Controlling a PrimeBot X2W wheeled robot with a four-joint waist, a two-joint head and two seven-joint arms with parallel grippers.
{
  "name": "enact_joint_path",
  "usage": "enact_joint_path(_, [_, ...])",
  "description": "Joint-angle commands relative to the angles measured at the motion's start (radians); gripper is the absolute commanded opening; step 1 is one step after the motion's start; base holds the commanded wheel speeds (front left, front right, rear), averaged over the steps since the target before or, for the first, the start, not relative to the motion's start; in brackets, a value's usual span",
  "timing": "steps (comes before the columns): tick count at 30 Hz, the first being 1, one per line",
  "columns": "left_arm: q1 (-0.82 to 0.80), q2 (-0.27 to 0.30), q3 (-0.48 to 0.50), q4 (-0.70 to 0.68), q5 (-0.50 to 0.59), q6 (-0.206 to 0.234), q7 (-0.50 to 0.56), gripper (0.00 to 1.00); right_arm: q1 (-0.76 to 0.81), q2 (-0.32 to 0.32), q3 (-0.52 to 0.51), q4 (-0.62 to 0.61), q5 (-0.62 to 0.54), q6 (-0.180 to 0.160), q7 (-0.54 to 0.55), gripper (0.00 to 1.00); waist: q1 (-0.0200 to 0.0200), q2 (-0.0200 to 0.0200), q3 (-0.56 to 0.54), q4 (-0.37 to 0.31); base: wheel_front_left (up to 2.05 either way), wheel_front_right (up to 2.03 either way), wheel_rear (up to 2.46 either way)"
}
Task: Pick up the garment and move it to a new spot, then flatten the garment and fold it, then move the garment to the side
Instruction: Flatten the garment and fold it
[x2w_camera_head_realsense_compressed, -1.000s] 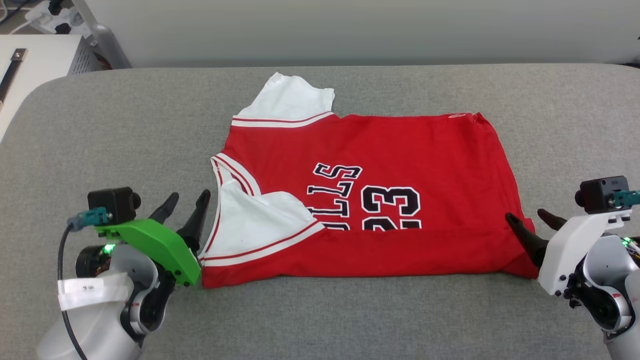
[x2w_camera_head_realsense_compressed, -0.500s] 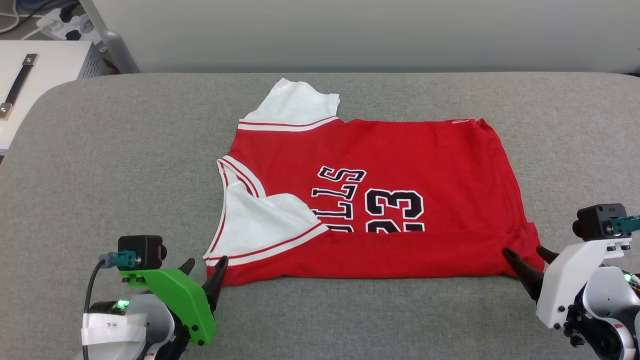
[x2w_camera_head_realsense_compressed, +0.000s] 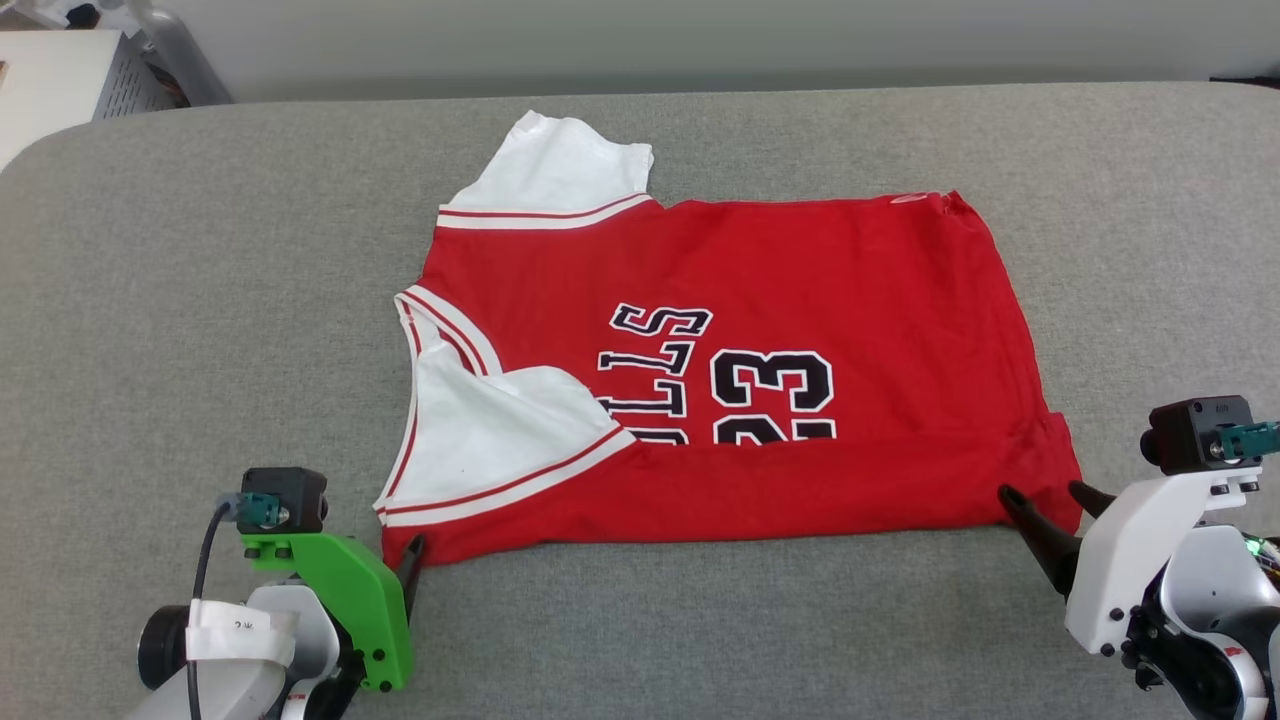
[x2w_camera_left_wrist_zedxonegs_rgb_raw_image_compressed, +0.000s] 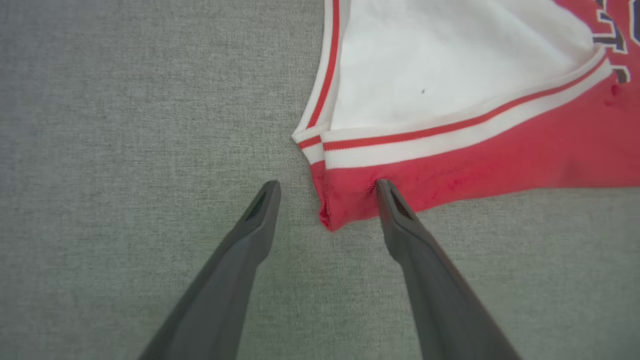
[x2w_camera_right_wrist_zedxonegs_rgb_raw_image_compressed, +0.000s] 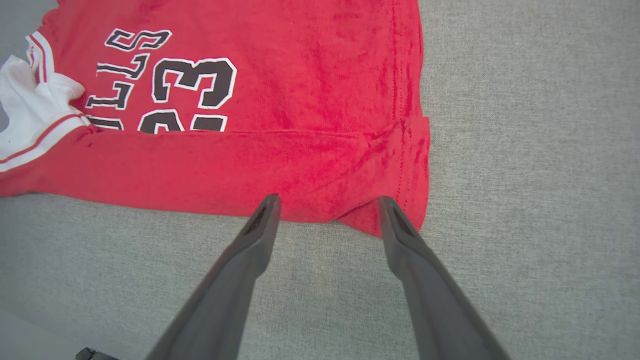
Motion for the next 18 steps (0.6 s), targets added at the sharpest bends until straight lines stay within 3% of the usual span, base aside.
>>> enact_joint_path(1, [-0.021, 0.000, -0.001, 0.015, 0.016, 0.009, 0.004, 1.00, -0.008, 0.006, 0.003, -0.004, -0.009, -0.001, -0.003, 1.00, 0.0001, 0.0000, 0.016, -0.013, 0.00, 0.00, 0.00])
enact_joint_path(6, [-0.033, -0.009, -0.007, 0.062, 0.021, 0.020, 0.013, 1.00, -0.012, 0.007, 0.007, -0.005, -0.009, -0.001, -0.010, 1.00, 0.0001, 0.0000, 0.036, -0.023, 0.00, 0.00, 0.00])
enact_joint_path(13, [-0.039, -0.036, -0.025, 0.124, -0.001, -0.010, 0.036, 0.99, -0.016, 0.005, 0.003, -0.004, -0.012, -0.001, -0.017, 1.00, 0.0001, 0.0000, 0.057, -0.024, 0.00, 0.00, 0.00])
enact_joint_path(14, [-0.041, -0.041, -0.027, 0.132, -0.005, -0.018, 0.038, 0.78, -0.015, 0.004, 0.001, -0.003, -0.014, -0.001, -0.016, 1.00, 0.0001, 0.0000, 0.058, -0.023, 0.00, 0.00, 0.00])
enact_joint_path(15, [-0.044, -0.046, -0.028, 0.141, -0.008, -0.026, 0.038, 0.36, -0.014, 0.001, -0.001, -0.001, -0.019, -0.001, -0.015, 1.00, 0.0001, 0.0000, 0.058, -0.022, 0.00, 0.00, 0.00])
enact_joint_path(16, [-0.047, -0.051, -0.027, 0.147, -0.011, -0.034, 0.035, 0.01, -0.013, -0.001, -0.002, 0.000, -0.022, -0.001, -0.015, 1.00, 0.0001, 0.0000, 0.057, -0.020, 0.00, 0.00, 0.00])
enact_joint_path(18, [-0.052, -0.060, -0.029, 0.162, -0.017, -0.051, 0.032, 0.00, -0.012, -0.002, -0.005, 0.004, -0.025, -0.001, -0.016, 1.00, 0.0001, 0.0000, 0.049, -0.017, 0.00, 0.00, 0.00])
